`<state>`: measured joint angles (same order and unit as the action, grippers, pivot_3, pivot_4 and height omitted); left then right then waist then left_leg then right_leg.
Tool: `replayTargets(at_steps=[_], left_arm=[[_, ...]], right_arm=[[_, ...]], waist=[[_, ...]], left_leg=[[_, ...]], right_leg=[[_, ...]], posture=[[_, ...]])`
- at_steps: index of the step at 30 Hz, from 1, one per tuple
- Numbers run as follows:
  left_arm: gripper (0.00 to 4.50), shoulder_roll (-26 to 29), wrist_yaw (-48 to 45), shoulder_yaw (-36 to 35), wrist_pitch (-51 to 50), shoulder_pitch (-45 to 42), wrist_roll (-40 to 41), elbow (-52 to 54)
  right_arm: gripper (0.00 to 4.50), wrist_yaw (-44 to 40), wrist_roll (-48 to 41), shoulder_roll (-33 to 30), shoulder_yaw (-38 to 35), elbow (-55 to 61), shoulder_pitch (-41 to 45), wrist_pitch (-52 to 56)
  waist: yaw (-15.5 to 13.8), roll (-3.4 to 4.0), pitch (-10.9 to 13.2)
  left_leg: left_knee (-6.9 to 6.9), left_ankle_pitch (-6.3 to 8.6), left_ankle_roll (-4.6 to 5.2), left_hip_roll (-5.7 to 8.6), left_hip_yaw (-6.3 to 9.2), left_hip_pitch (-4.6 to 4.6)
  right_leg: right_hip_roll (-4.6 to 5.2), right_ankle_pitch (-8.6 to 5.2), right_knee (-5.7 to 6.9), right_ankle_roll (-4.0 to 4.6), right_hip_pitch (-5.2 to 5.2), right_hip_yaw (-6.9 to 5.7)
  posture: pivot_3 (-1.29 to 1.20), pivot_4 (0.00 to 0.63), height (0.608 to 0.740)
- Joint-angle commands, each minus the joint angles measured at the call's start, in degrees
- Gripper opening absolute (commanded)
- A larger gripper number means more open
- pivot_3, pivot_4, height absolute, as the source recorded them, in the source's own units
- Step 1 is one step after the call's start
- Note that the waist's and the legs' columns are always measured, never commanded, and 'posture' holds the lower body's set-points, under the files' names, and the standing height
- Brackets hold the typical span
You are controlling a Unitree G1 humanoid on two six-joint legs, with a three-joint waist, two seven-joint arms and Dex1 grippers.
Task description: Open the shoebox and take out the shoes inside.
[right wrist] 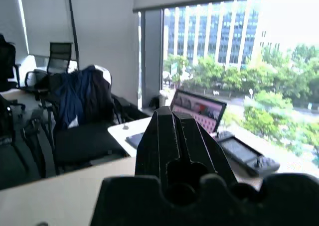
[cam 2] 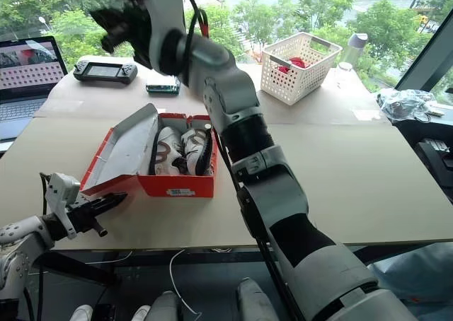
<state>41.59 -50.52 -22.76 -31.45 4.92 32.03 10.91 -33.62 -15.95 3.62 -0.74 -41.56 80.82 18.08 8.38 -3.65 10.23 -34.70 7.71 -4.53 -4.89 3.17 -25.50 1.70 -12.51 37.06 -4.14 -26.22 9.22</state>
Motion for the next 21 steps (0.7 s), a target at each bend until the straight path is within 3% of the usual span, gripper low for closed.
replayTargets(at_steps=[1,5,11,15,21], left_arm=[[0.01,2.8,-2.3,-4.3,-2.2,3.1,3.1,3.2],[0.01,6.7,-4.5,-8.7,-3.7,3.9,5.2,3.1],[0.01,18.6,-11.9,-13.1,-9.8,-9.6,13.2,-4.2],[0.01,24.0,-20.4,-4.2,-5.4,-22.4,9.1,-18.0],[0.01,22.8,-31.6,12.2,3.6,-39.0,-2.1,-36.5]], right_arm=[[0.00,-1.6,0.9,-2.4,0.6,4.2,-0.9,-0.8],[0.00,-3.3,1.7,-4.7,3.4,12.8,-9.1,3.2],[0.00,-7.6,2.3,-11.3,9.6,28.9,-19.8,12.9],[0.00,-8.7,2.3,-13.6,11.6,31.6,-21.0,17.4],[0.00,-7.3,5.3,-12.8,13.6,26.2,-18.4,17.1]], waist=[[0.2,0.09,0.1],[0.4,0.32,0.2],[0.2,0.35,0.2],[0.6,0.60,0.4],[0.8,0.63,0.4]], left_leg=[[-0.01,-0.01,-0.01,-0.01,0.01,-0.02],[0.14,-0.01,-0.01,-0.07,0.04,0.13],[0.21,-0.02,-0.01,-0.16,0.22,0.18],[0.17,-0.03,-0.02,-0.15,0.23,0.32],[0.17,-0.05,0.00,-0.14,0.25,0.49]], right_leg=[[0.00,0.05,0.05,-0.08,-0.02,-0.03],[-0.02,0.00,0.13,-0.09,-0.04,-0.14],[-0.11,-0.19,0.47,0.16,-0.09,-0.38],[-0.13,-0.39,0.73,0.21,-0.10,-0.38],[-0.19,-0.40,0.95,0.23,-0.03,-0.37]], posture=[[0.00,0.150,0.725],[0.00,0.150,0.725],[0.00,0.150,0.725],[0.00,0.150,0.725],[0.00,0.150,0.725]])
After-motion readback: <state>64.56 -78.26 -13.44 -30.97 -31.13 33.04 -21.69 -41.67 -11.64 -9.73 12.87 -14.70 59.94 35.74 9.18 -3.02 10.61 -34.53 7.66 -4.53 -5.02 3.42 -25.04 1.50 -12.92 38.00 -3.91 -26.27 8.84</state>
